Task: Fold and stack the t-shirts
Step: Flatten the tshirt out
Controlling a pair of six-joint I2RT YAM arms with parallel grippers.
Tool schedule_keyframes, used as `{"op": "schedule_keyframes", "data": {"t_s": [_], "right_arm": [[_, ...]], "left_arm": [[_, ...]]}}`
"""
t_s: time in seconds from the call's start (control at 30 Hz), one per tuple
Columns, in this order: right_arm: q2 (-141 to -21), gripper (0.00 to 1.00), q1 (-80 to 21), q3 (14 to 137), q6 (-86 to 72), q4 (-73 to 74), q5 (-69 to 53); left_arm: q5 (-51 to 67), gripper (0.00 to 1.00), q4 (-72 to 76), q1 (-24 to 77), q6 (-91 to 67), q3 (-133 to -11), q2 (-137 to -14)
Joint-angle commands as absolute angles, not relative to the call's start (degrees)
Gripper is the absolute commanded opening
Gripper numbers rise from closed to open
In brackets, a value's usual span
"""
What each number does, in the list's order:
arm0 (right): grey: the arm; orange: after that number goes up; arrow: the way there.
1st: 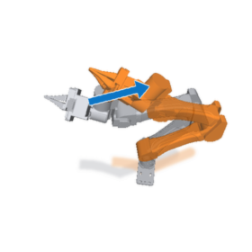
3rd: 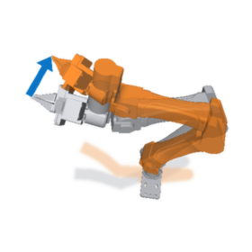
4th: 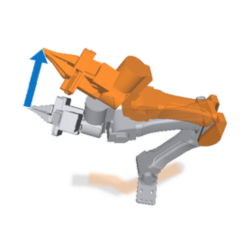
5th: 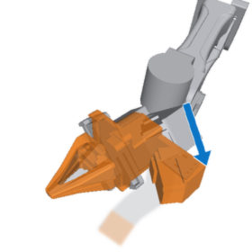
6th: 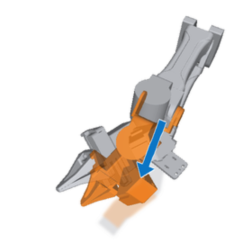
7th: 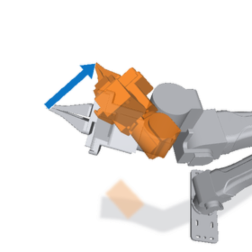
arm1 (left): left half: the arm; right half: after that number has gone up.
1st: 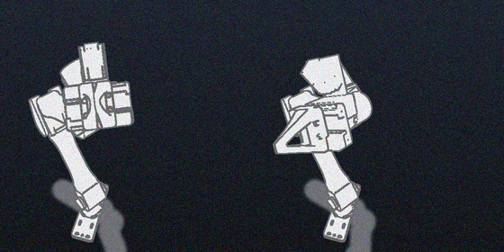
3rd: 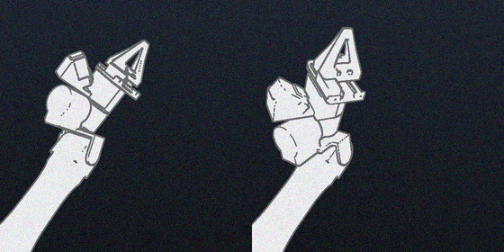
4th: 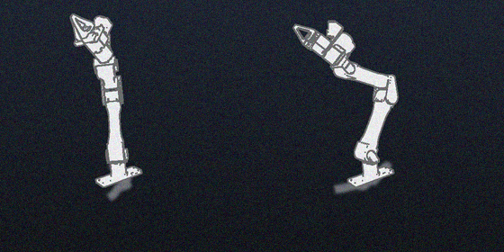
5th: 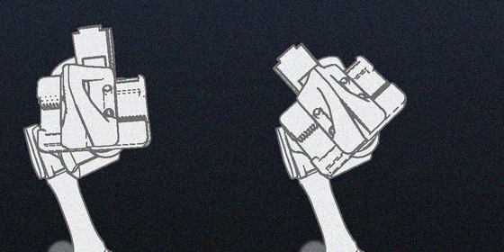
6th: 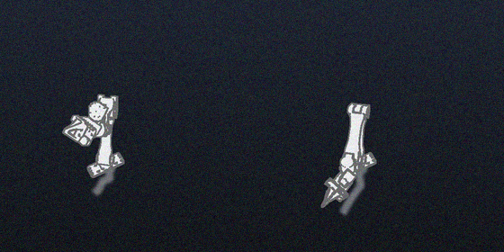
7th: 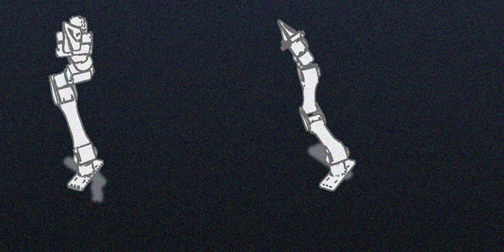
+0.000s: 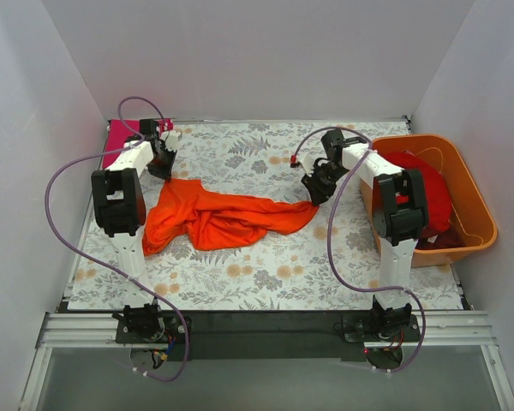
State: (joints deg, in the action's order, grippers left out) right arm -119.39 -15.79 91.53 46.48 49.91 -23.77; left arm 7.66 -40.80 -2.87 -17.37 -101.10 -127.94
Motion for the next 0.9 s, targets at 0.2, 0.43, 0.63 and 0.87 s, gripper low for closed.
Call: {"op": "schedule_keyframes", "data": {"t_s": [0.2, 0.43, 0.63, 0.87], "right_arm": [[-115.66, 0.29, -15.82, 94.31, 47.98, 49.83, -24.97], [-118.82, 0.38, -15.91, 93.34, 48.25, 49.57, -22.5], [-120.58, 0.4, -16.17, 92.03, 47.55, 47.56, -21.8], [-120.15, 0.39, -17.49, 85.8, 47.2, 44.21, -21.36]], "left_arm": [[7.12, 0.0, -43.42, -2.81, -17.4, -103.27, -127.18], [7.21, 0.0, -43.86, -2.72, -17.58, -103.62, -127.44], [7.12, 0.0, -43.86, -2.72, -17.84, -103.27, -127.35], [6.68, 0.0, -43.77, -2.72, -18.02, -102.48, -126.48]]}}
